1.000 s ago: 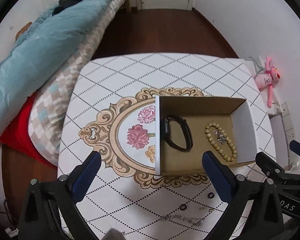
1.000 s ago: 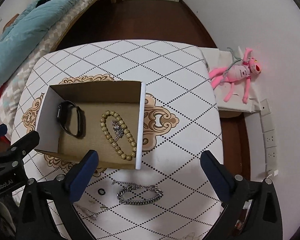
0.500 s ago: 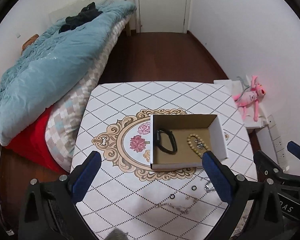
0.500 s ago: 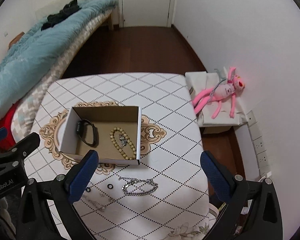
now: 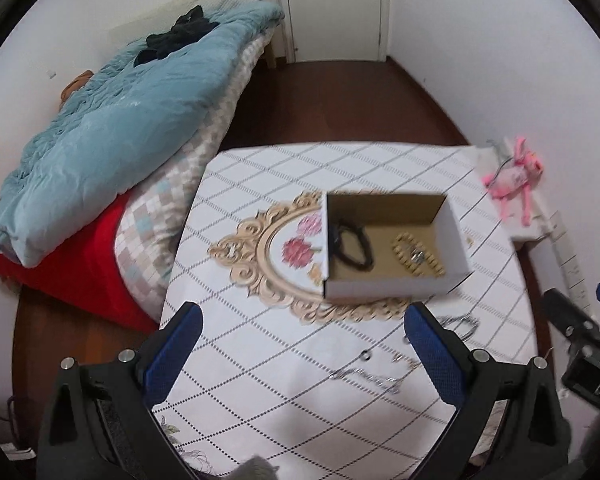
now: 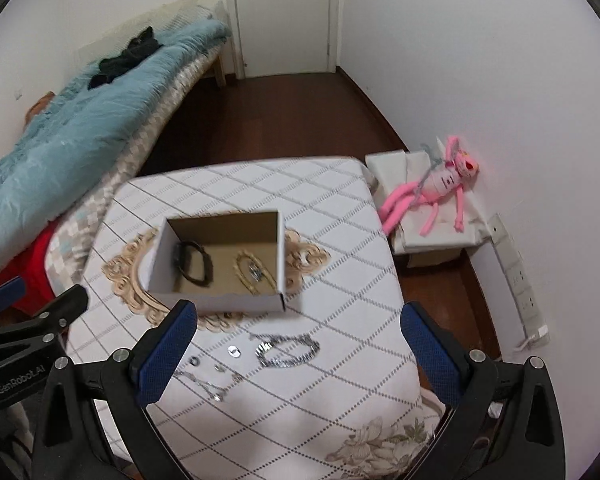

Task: Organize jewelry
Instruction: 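Lift both grippers up and away from the box, then grasp the silver chain bracelet with the right gripper, then grasp the thin silver chain necklace with the left gripper while the right gripper holds the bracelet, then carry the necklace with the left gripper while the right gripper carries the bracelet into the box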

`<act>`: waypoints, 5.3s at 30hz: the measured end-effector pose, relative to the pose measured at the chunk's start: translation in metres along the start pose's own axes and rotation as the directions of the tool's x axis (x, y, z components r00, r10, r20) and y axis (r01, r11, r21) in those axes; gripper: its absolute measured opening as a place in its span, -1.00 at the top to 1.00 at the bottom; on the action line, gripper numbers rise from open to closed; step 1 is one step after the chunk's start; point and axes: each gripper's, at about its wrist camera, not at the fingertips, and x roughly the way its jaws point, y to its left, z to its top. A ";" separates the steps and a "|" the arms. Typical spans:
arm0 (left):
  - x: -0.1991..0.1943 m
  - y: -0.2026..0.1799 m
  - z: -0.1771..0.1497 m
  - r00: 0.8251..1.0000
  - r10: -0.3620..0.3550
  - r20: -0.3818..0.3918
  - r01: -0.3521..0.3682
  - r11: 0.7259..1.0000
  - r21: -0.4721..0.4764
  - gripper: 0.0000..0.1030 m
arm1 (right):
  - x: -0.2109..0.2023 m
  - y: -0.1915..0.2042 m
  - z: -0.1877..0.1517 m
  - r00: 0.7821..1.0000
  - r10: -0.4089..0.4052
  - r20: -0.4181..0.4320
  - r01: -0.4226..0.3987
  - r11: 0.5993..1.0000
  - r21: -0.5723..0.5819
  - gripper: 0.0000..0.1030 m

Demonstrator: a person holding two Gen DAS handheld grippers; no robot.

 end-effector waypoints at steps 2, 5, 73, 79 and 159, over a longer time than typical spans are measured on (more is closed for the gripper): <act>0.015 0.001 -0.011 1.000 0.010 -0.029 -0.010 1.000 -0.004 -1.00 | 0.020 -0.009 -0.009 0.999 0.004 -0.044 -0.002 1.000 0.027 -1.00; 0.042 0.005 -0.025 0.997 0.021 -0.080 -0.023 1.000 -0.019 -1.00 | 0.055 -0.021 -0.026 0.993 0.033 -0.112 -0.024 0.997 0.078 -0.99; 0.093 -0.018 -0.067 0.918 -0.339 -0.207 0.351 0.936 0.022 1.00 | 0.120 -0.032 -0.104 0.968 0.185 -0.173 -0.148 0.967 0.207 0.83; 0.071 -0.010 -0.051 0.913 -0.375 -0.160 0.379 0.925 -0.006 1.00 | 0.104 -0.026 -0.090 0.964 0.228 -0.133 -0.198 0.958 0.209 0.83; 0.117 -0.065 -0.092 0.943 -0.254 -0.213 0.289 0.945 0.152 0.87 | 0.120 -0.027 -0.101 0.941 0.284 -0.183 -0.230 0.935 0.269 0.83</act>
